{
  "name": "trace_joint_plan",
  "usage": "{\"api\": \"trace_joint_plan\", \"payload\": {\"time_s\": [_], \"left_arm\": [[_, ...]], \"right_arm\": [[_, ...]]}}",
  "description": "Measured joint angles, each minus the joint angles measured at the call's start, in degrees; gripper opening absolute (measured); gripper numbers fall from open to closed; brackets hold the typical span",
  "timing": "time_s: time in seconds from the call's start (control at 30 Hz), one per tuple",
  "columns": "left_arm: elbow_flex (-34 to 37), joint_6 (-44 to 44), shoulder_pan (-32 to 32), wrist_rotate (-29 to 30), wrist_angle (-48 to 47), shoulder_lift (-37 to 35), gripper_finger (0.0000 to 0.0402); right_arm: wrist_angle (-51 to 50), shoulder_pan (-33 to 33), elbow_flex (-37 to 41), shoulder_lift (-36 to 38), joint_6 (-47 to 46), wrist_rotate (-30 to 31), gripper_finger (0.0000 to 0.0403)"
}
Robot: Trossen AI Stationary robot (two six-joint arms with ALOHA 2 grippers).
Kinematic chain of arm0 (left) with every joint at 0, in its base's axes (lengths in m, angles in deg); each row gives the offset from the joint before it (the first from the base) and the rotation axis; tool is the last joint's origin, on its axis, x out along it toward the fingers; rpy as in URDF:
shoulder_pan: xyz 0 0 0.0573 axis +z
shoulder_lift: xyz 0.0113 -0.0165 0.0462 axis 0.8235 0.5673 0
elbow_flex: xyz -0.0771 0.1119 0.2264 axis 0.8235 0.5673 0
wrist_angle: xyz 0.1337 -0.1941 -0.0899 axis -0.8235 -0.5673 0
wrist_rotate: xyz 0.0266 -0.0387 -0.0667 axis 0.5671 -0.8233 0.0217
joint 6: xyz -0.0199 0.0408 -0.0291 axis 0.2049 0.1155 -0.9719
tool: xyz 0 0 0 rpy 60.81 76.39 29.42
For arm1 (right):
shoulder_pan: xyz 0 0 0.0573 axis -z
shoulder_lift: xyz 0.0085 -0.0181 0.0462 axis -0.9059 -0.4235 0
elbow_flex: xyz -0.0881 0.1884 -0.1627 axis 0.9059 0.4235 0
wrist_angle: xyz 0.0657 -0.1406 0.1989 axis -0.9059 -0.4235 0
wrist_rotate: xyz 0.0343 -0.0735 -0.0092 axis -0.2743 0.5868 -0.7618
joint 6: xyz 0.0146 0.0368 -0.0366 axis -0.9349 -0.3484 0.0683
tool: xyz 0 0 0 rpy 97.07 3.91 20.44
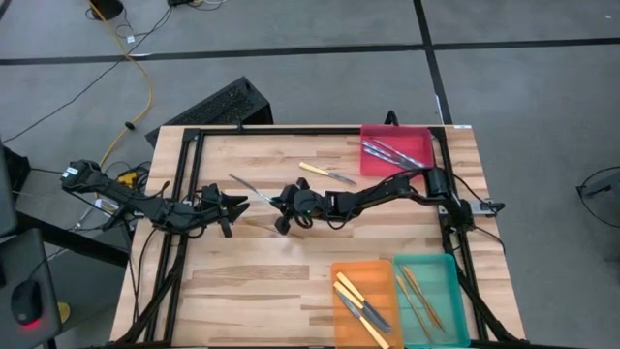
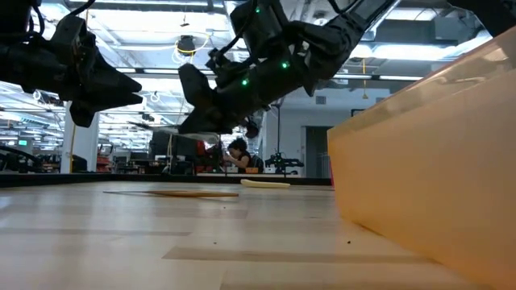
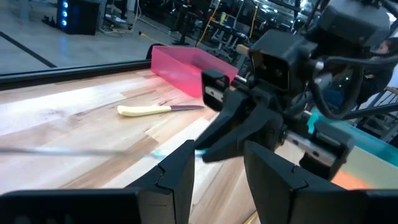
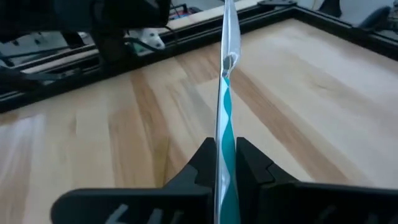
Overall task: Sort silverware by color (type)
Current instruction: Put the blue patterned knife into the red bin
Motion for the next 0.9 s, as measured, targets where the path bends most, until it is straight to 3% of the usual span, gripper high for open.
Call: {"api": "trace_joint_plan", "payload": {"time_s": [0.4, 0.9], "left_arm": [[0.00, 0.02, 0.00, -0.01, 0.07, 0.00, 0.0122], [0.00, 0.66, 0.00, 0.37, 0.08, 0.00, 0.0122]], "right_arm": [[-9.92, -1.02, -0.15, 3.84, -5.61, 10.53, 0.0038], [-32.67, -4.66, -0.29, 10.67, -17.35, 24.83, 0.0038]]}}
